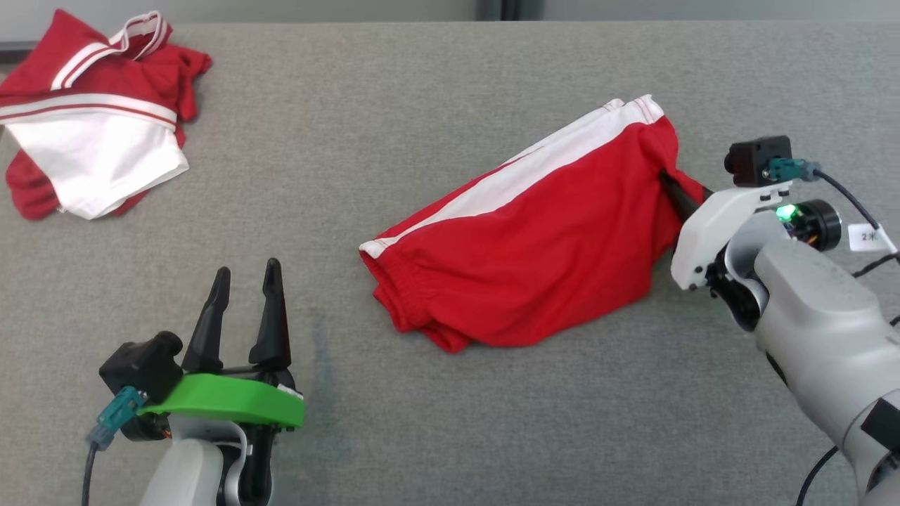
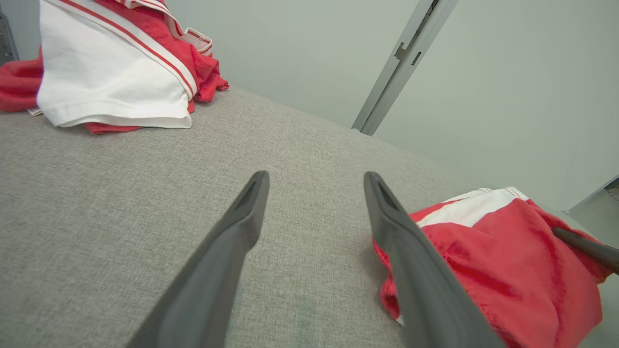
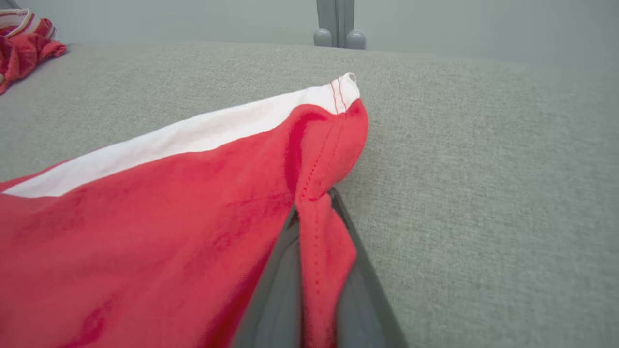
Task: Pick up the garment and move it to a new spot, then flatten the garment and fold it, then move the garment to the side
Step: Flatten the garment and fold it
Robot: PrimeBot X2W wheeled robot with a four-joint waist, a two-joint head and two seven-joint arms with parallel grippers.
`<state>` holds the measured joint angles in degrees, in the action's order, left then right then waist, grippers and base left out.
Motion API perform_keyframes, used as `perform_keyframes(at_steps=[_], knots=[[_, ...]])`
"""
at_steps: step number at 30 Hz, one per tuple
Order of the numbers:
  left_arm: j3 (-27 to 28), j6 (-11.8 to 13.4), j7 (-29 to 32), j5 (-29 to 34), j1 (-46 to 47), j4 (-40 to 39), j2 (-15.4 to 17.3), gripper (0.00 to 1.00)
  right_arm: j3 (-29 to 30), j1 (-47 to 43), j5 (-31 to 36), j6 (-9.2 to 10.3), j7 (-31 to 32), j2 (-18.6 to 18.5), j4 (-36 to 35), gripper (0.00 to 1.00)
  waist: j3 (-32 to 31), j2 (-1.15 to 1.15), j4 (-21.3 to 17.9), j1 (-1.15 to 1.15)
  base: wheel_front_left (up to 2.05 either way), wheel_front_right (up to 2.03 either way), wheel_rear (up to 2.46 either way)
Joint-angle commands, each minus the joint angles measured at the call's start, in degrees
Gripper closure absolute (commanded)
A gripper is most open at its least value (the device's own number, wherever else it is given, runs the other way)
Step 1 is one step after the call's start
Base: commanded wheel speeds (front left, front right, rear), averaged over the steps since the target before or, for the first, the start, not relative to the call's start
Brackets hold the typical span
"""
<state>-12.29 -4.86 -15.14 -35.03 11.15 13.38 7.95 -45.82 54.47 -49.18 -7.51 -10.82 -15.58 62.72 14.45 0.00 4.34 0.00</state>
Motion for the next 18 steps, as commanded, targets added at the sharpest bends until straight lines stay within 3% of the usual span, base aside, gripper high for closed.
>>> perform_keyframes(at_steps=[1, 11, 18], knots=[[0.46, -0.31, 0.00, 0.91, 0.18, 0.23, -0.06, 0.00, 0.34, -1.97, -0.89, 0.04, -0.89, -0.16, -0.12, 1.00, -2.32, 0.00, -3.29, 0.00, 0.00, 0.00, 0.00], [1.38, -1.11, 0.00, 3.18, -1.66, 1.28, -0.73, 0.00, 5.46, -9.60, -1.94, 0.05, -4.38, -0.08, -2.34, 1.00, -5.60, 0.00, -10.29, 0.00, 0.00, 0.00, 0.00], [1.71, -1.27, -0.01, 3.92, -2.50, 1.22, -1.49, 0.00, 16.27, -15.20, 3.15, 0.05, -4.41, 0.16, -7.26, 1.00, -6.23, 0.00, -11.68, 0.00, 0.00, 0.00, 0.00]])
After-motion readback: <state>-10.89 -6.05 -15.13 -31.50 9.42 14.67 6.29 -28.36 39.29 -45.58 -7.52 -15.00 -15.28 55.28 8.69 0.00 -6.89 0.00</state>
